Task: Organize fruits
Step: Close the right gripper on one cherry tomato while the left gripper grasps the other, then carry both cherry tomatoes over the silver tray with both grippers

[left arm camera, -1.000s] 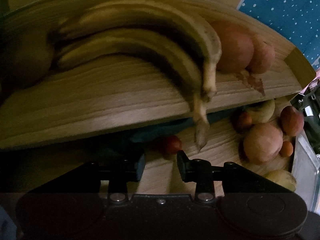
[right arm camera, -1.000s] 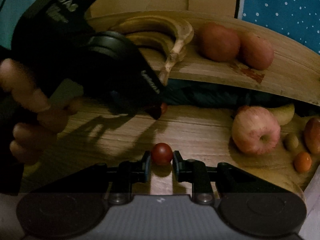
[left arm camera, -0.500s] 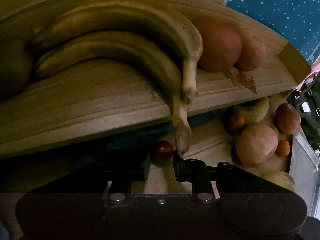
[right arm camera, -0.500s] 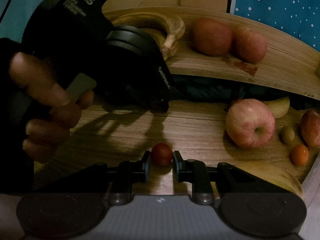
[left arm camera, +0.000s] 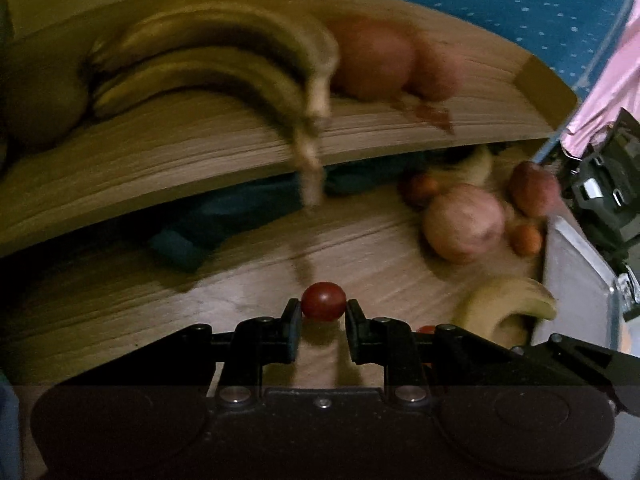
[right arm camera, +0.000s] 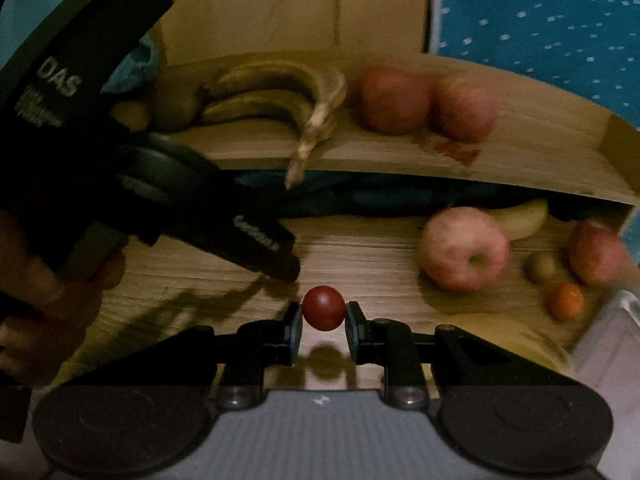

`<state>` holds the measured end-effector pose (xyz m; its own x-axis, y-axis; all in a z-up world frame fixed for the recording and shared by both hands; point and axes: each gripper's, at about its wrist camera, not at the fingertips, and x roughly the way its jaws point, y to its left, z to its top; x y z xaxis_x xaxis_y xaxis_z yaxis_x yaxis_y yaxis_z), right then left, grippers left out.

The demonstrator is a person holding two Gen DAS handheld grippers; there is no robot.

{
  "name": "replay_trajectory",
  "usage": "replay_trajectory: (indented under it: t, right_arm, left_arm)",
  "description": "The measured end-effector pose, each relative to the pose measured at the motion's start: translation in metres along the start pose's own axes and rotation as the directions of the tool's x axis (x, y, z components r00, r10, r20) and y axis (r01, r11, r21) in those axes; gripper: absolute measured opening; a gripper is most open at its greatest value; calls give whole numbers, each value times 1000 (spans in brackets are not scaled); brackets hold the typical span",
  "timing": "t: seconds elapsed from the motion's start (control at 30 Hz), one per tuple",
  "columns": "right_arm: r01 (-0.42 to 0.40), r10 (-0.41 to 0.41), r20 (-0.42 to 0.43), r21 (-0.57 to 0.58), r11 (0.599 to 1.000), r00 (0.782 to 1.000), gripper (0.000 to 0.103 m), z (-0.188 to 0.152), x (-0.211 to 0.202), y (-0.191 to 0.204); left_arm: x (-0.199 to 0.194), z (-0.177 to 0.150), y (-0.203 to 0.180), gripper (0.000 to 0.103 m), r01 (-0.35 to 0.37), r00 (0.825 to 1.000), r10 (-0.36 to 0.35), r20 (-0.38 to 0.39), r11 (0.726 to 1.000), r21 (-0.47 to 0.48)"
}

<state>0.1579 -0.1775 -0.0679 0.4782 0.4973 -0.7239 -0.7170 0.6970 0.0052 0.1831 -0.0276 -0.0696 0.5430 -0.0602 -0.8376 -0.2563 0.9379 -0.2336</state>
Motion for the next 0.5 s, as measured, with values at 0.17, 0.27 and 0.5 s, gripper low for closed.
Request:
replay_trajectory:
  t: [0.17, 0.27, 0.5]
  right_arm:
    - [68, -70, 30, 63, 996, 997, 26, -10, -30, -13]
    - [126, -131, 37, 111, 986, 991, 26, -17, -46, -27]
    - [292, -300, 7, 206, 934, 954, 26, -42, -70, -85]
  left_arm:
    - [-9, -3, -27, 25, 46, 999, -47, 23, 997, 60]
    - [-11, -2, -53, 25, 90, 995, -94, 33, 990, 111]
    - [0, 0, -124, 25, 195, 978, -206, 20, 950, 245]
